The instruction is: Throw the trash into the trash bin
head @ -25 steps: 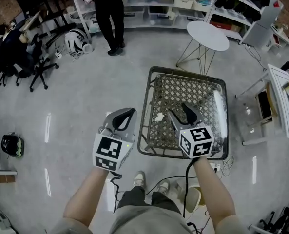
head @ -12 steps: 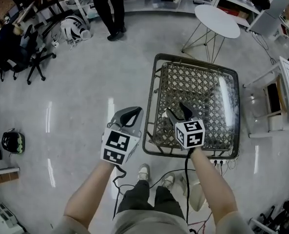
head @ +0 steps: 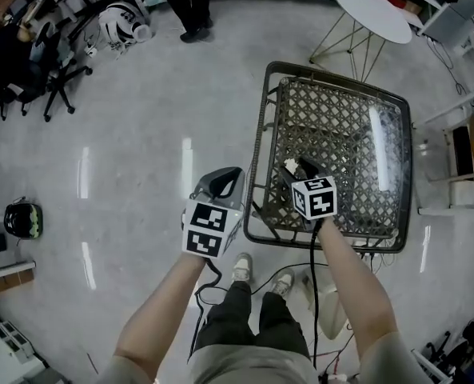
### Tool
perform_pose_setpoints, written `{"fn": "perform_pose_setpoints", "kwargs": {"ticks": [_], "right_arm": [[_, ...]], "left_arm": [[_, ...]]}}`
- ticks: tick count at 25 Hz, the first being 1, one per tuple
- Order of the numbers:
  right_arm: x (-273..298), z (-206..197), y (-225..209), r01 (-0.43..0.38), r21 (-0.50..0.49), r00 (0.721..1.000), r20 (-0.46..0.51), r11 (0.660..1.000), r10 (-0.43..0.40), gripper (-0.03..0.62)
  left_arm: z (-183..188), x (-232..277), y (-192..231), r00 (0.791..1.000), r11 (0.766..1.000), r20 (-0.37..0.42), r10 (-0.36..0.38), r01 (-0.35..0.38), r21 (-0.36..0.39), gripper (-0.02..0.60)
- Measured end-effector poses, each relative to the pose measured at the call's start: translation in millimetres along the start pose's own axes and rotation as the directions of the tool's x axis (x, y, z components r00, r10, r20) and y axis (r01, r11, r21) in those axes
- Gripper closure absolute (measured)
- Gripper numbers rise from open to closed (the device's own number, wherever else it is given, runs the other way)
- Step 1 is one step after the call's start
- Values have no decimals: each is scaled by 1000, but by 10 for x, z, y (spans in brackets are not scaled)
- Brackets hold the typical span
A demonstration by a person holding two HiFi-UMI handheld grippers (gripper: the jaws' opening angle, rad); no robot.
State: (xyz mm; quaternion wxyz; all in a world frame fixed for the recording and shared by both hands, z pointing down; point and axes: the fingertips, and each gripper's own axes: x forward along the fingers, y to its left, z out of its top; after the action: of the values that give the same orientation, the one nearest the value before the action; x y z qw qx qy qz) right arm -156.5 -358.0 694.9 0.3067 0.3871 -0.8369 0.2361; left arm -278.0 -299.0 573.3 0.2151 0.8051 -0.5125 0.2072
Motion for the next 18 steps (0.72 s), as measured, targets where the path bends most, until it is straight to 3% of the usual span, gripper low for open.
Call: {"fn": "perform_pose_setpoints", "kwargs": {"ticks": [10,18], "right_arm": [[370,-445,-57,23,7,993,-117,1000,-22,375],[354,-454,-126,66,5,989,-136,998,-65,515]], "left_arm": [[-521,5,119,996,998,-89,7,-12,-60,578],[-627,-33,79,994,997,-108,2,-11,-79,578]]}}
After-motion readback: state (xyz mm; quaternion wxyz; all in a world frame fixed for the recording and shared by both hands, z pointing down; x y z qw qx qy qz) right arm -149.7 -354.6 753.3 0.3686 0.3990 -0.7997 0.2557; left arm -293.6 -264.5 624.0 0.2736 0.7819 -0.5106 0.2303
